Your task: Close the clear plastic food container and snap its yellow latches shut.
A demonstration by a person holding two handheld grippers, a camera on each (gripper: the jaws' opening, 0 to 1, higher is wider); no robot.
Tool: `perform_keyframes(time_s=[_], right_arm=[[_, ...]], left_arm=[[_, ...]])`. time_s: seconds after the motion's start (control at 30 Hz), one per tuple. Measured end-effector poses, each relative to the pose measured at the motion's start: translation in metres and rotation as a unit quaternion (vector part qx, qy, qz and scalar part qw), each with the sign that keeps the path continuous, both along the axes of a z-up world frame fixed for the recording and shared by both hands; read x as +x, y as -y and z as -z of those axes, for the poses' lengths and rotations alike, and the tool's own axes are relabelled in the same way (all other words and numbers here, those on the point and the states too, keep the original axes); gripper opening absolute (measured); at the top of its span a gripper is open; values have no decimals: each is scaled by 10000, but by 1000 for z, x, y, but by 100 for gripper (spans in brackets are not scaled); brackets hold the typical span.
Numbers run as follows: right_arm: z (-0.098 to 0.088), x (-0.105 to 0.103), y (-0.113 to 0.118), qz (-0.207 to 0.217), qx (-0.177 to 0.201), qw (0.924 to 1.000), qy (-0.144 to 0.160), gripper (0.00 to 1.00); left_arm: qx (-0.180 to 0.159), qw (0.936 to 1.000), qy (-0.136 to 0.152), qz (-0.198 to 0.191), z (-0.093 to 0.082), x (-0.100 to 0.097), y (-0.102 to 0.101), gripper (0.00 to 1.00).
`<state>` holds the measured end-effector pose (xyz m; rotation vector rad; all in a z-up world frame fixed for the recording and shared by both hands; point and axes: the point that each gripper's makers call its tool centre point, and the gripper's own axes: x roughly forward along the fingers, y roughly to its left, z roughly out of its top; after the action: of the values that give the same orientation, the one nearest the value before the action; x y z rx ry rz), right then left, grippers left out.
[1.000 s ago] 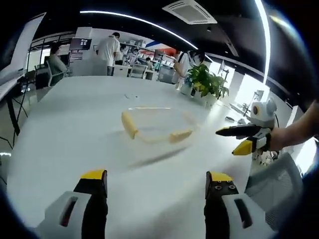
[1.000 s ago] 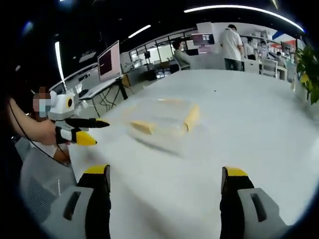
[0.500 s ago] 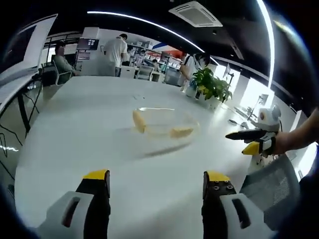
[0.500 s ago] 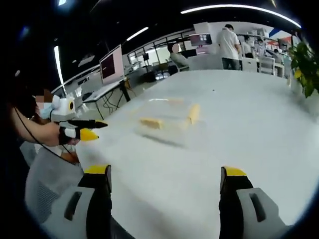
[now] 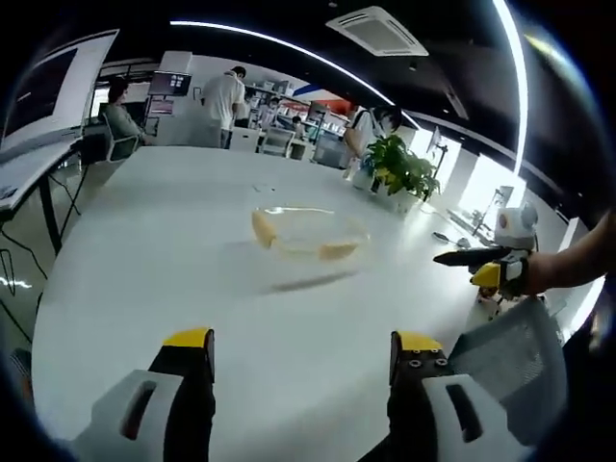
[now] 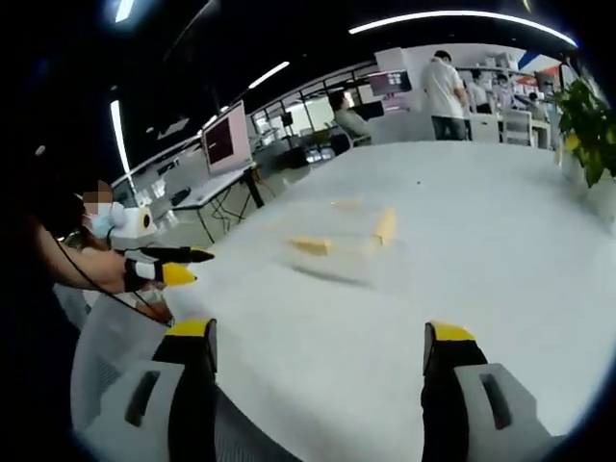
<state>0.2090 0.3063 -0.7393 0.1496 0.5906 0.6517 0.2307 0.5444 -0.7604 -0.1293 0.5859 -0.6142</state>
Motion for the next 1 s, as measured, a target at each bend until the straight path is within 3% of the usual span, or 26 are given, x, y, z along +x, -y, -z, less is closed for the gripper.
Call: perform_keyframes(time_s=[0.17,0.3,0.47,0.6,0.67,1.0], right_arm=[[0,-12,2,-125,-70,9999,44,86],[-1,-14,1,28,267,9996,7,86],[-3,-12,-1,38,349,9994,36,89],[2,-13,-3,-16,133,9998,116,92],[4,-14,-4,-54,82,9999,119,95],[11,-20,-14,-310,-119,9993,154,99]], left_arm=[[68,9999,-4,102,3,-16,0,70],[-67,9999,-97,4,5,-20,-1,69],[-162,9997,-142,-62,5,-22,-1,69],[-67,9998,-125,122,12,-29,6,69],[-41,9995,-264,188,18,-34,9,69],[108,9994,-23,335,14,-33,11,71]])
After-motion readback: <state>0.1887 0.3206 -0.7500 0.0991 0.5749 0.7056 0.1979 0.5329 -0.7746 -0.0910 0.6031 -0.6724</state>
